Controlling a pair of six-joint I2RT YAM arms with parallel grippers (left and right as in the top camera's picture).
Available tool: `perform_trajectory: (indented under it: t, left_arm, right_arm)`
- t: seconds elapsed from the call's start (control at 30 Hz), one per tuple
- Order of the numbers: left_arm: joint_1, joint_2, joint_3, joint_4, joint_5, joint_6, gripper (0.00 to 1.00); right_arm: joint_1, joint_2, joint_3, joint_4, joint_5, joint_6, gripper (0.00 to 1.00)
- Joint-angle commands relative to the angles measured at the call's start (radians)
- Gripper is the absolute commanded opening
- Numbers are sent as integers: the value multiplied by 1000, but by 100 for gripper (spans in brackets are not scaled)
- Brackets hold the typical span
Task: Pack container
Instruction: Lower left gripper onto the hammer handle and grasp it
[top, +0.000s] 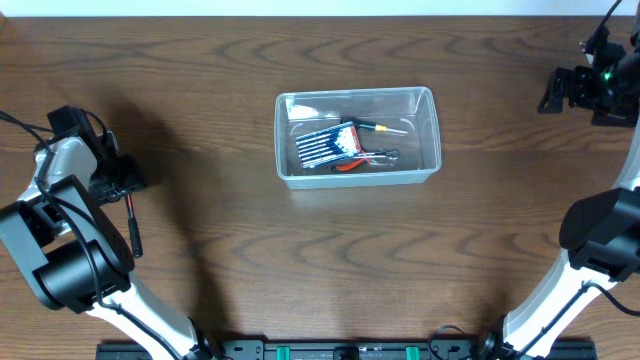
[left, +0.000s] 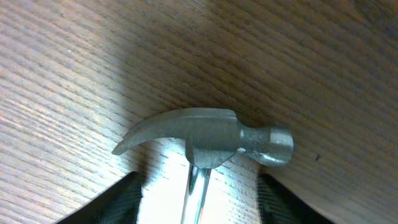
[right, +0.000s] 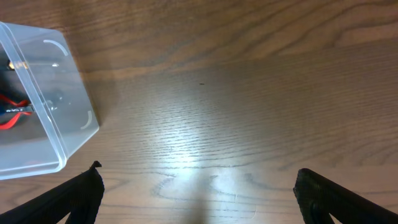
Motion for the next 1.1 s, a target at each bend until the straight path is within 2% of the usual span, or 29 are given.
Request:
perform_trajectory:
  t: [0.0,0.2,0.37,0.6,0.7,0.93,1.07]
  left_arm:
    - [8,28,-5,0,-29,-5,50]
    - [8,28,-5,0,-29,-5,44]
    - [8,28,-5,0,-28,-5,22]
    - [8,28,-5,0,-28,-5,21]
    - [8,28,-5,0,-29,-5,13]
    - [8,28,-5,-1,-28,-5,11]
    - [8,28,-5,-2,-28,-5,6]
  right_arm:
    - [1,7,-2,-3,6,-14,99]
    - [1,7,-2,-3,6,-14,99]
    - [1,7,-2,-3,6,-14,99]
    - [1,7,-2,-3,6,-14,99]
    - [1,7,-2,-3,6,-14,99]
    - [1,7,-2,-3,6,-14,99]
    - [1,7,-2,-3,6,-14,99]
